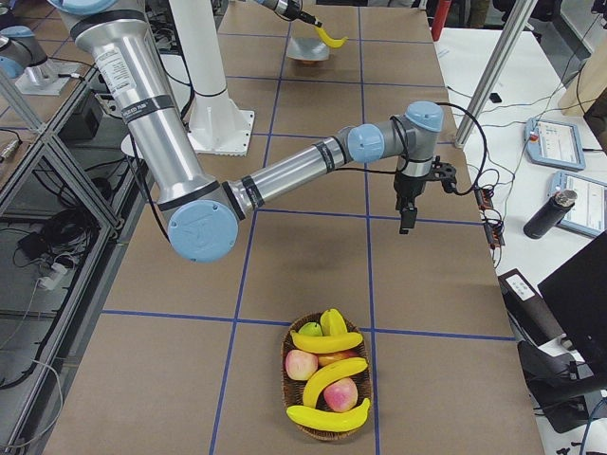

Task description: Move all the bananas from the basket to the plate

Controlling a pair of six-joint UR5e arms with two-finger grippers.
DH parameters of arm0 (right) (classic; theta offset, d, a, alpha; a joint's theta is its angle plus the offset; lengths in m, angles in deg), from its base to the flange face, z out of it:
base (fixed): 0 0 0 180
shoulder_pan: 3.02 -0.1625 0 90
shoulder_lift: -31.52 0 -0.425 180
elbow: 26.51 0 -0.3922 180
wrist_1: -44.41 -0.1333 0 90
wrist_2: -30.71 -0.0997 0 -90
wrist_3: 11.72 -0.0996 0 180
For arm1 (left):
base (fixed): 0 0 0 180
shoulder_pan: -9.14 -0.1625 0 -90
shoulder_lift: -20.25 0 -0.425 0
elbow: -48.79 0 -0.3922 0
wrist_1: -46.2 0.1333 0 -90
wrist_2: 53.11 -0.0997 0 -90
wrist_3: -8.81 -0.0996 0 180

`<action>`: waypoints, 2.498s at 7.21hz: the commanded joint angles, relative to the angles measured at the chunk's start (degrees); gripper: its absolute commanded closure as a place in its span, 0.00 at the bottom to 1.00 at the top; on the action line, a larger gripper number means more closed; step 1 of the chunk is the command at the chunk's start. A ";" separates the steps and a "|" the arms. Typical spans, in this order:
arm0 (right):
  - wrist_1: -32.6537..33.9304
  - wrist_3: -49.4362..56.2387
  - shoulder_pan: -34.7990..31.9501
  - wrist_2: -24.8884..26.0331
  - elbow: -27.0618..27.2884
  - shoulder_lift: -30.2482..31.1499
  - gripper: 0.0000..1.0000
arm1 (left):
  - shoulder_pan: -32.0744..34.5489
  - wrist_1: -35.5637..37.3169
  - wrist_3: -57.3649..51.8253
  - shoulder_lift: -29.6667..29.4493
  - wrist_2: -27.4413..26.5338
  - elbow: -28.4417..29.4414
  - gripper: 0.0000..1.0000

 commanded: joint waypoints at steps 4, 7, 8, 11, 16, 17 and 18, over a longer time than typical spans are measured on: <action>0.20 0.08 -0.05 -3.88 -0.18 0.09 0.01 | -6.25 2.92 6.34 1.05 -3.10 1.69 1.00; 0.11 0.08 -0.05 -3.88 -0.18 0.09 0.01 | -8.54 2.57 8.62 4.12 -3.54 1.69 1.00; 0.11 0.00 -0.05 -3.88 -0.10 0.00 0.01 | -8.54 2.39 8.72 4.30 -3.54 1.69 1.00; 0.11 0.00 -0.05 -3.88 -0.18 0.00 0.01 | -8.72 2.30 9.59 4.39 -3.54 1.69 1.00; 0.03 0.00 -0.05 -3.88 -0.62 0.00 0.01 | -9.07 0.98 10.83 4.39 -4.25 1.61 0.00; -0.15 0.00 -0.05 -3.88 -0.88 0.00 0.01 | -9.07 0.98 10.83 4.39 -4.25 1.69 0.01; -0.32 0.00 -0.05 -3.88 -1.06 0.00 0.01 | -9.16 0.98 10.83 4.39 -4.25 1.61 0.00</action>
